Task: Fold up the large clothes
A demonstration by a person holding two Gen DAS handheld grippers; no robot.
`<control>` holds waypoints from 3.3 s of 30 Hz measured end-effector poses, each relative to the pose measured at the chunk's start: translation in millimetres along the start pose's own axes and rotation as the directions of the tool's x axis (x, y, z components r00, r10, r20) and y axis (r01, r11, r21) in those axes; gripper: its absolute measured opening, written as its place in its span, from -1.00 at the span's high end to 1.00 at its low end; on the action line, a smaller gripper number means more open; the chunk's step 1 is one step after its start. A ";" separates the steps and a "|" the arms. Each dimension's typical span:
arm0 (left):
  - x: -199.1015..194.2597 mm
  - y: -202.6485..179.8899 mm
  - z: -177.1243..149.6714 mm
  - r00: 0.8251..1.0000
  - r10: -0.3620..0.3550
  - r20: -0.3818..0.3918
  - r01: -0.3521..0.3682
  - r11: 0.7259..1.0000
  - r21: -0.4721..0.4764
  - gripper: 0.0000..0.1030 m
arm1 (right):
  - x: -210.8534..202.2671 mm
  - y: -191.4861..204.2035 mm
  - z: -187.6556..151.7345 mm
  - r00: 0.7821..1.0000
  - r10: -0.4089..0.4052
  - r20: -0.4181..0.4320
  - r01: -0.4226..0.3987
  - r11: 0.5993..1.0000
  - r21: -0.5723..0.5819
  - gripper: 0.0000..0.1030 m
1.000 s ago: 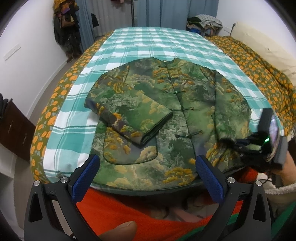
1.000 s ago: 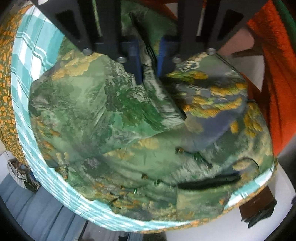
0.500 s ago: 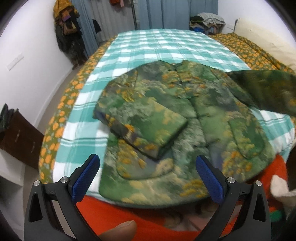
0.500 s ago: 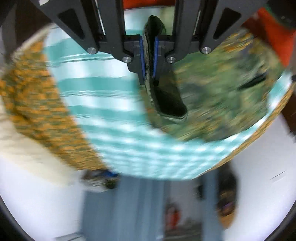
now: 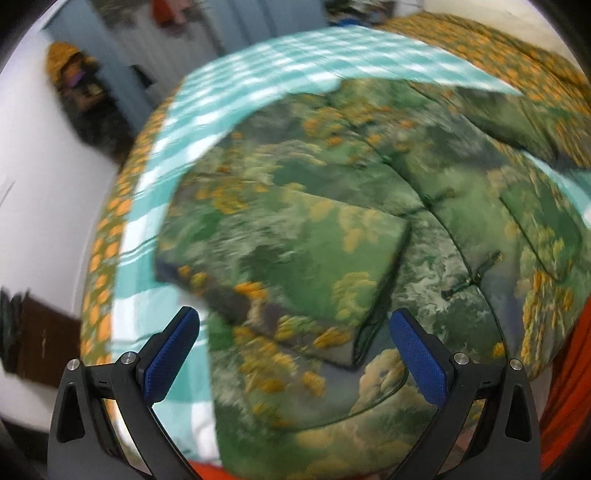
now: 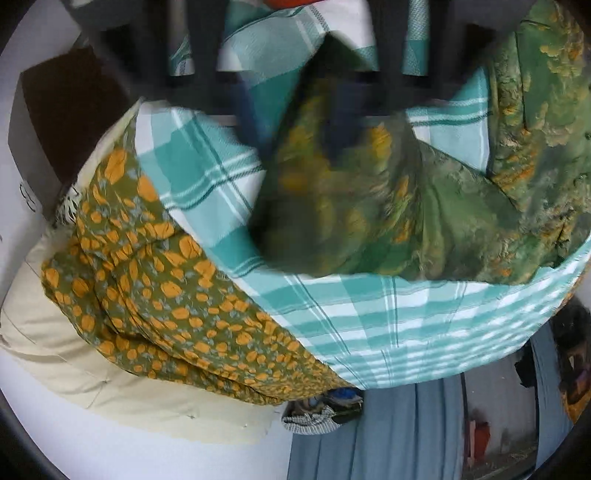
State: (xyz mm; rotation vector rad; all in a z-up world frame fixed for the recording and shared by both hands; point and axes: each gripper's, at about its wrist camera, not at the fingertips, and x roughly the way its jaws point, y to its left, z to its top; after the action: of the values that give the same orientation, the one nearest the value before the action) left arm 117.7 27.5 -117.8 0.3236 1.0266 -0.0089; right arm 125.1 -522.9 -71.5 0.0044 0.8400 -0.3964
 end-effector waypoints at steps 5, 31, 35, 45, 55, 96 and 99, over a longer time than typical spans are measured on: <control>33.5 -25.9 5.8 0.999 0.043 0.011 -0.044 0.984 0.173 -0.99 | -24.8 20.6 -19.1 0.999 0.029 0.023 -0.029 0.999 -0.038 -0.38; 82.3 -17.6 4.0 0.975 -0.184 -0.122 0.207 0.955 0.213 -0.99 | -83.1 193.5 -49.9 0.950 0.312 -0.028 -0.304 0.895 -0.325 -0.38; 85.6 -13.2 4.7 0.966 -0.220 -0.132 0.244 0.948 0.204 -0.96 | -81.7 195.2 -56.4 0.947 0.315 -0.056 -0.317 0.896 -0.310 -0.38; 61.3 42.4 0.9 0.889 -0.448 -0.094 0.453 0.891 0.033 0.79 | -106.1 205.3 -66.9 0.940 0.340 -0.031 -0.330 0.881 -0.340 -0.38; -50.3 194.0 -42.2 0.964 -0.156 0.215 0.221 0.921 -0.321 0.79 | -108.1 206.5 -69.3 0.936 0.350 -0.026 -0.338 0.881 -0.331 -0.38; 71.8 83.8 -100.8 0.903 -0.426 -0.046 0.345 0.786 -0.512 0.61 | -1.5 180.6 -118.1 0.831 0.357 -0.427 -0.476 0.854 -0.211 0.70; 60.5 80.0 -103.6 0.909 -0.415 -0.048 0.344 0.809 -0.476 0.64 | -10.1 183.1 -118.0 0.840 0.351 -0.413 -0.472 0.849 -0.237 0.72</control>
State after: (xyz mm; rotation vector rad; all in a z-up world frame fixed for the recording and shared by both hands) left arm 75.1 140.2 -197.0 -0.3278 1.1950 -0.1050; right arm 96.6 -331.1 -171.1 -0.0530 1.2277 0.1761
